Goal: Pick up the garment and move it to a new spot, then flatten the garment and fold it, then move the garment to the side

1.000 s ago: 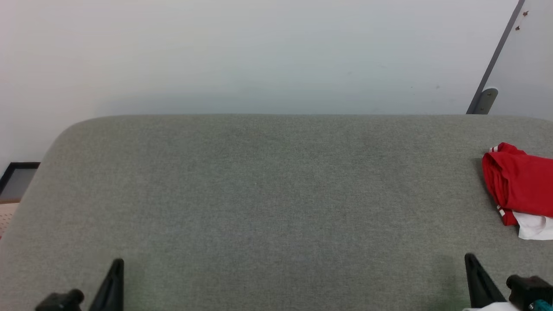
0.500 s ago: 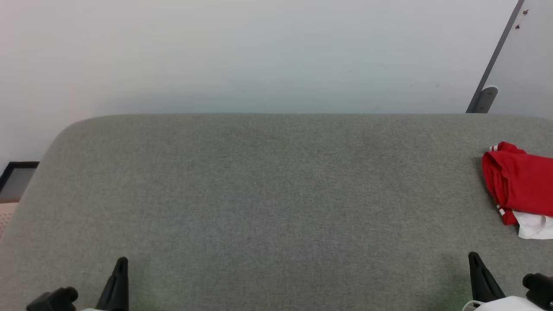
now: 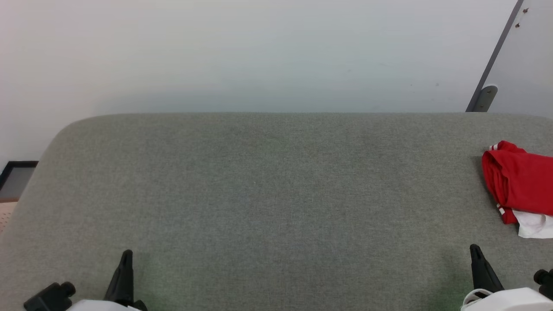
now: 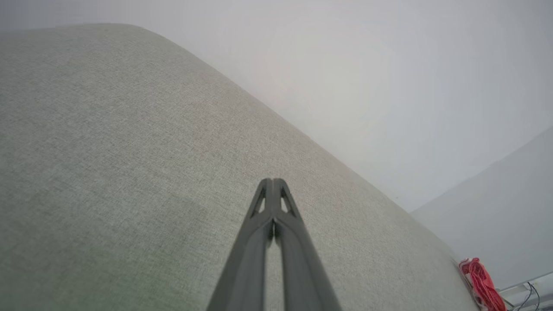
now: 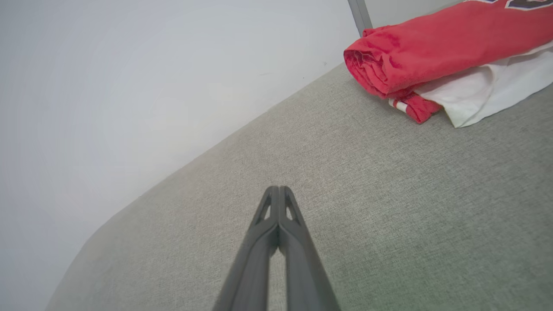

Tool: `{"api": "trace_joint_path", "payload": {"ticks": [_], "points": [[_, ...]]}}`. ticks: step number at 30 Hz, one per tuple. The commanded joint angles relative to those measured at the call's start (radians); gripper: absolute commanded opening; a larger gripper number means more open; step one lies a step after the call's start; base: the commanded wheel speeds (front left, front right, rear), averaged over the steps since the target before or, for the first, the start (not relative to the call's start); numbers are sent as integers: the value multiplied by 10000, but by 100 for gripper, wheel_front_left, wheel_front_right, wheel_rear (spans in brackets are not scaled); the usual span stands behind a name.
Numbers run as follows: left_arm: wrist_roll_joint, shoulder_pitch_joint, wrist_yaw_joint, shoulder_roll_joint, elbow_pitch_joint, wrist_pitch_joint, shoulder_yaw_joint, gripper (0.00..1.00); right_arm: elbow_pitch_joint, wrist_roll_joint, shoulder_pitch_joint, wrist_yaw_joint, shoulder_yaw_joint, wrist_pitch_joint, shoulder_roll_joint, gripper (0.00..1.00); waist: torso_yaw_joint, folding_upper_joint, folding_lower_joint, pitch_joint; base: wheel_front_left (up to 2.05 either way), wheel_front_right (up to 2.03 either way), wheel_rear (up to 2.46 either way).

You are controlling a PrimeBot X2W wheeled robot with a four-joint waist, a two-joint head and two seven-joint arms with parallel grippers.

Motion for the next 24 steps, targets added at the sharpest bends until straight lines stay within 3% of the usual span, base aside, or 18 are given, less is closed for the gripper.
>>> {"api": "trace_joint_path", "payload": {"ticks": [1, 24], "points": [[-320, -259, -14, 25, -150, 90, 83, 0, -182, 367, -271, -4, -48, 65, -20, 0, -1, 0, 0, 3, 0, 0, 0], [-2780, -611, -24, -502, -224, 873, 268, 0, -381, 3343, -495, -7, -152, 754, 125, 0, -25, 0, 0, 62, 0, 0, 0]]}}
